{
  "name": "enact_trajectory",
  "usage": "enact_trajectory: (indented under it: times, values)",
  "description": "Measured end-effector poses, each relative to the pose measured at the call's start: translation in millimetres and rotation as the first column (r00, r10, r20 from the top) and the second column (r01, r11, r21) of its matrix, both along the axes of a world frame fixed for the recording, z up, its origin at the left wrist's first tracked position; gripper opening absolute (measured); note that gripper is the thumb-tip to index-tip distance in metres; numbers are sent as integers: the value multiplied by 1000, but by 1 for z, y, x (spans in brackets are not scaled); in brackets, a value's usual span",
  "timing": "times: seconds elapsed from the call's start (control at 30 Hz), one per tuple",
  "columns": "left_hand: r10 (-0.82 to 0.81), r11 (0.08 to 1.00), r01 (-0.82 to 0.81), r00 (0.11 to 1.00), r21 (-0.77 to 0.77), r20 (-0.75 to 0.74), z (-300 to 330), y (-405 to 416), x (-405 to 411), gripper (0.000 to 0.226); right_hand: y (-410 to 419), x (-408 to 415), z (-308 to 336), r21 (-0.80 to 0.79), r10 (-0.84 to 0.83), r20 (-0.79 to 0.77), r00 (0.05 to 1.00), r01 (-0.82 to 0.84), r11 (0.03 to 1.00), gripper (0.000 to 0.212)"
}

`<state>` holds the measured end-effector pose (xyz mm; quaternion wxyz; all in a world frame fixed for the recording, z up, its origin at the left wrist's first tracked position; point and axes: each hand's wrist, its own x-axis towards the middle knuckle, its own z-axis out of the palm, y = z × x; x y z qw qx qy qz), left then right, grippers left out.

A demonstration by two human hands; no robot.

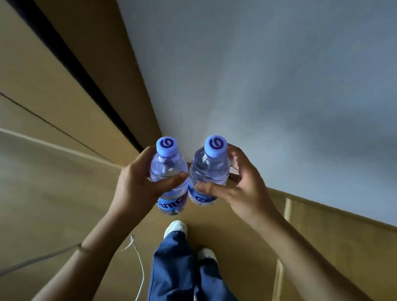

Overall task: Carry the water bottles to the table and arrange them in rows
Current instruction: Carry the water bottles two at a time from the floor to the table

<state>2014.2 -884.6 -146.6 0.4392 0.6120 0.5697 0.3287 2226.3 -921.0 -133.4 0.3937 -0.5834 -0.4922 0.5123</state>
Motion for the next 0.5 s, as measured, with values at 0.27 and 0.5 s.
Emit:
enact_trajectory:
  times: [0.27, 0.5]
  values:
    - [338, 931, -345, 938, 116, 80, 116, -85, -102, 54, -5, -109, 111, 86, 302, 3, 953, -301, 950, 66]
    - [619, 763, -628, 778, 152, 109, 170, -160, -230, 53, -14, -264, 160, 85, 581, -37, 813, -577, 812, 61]
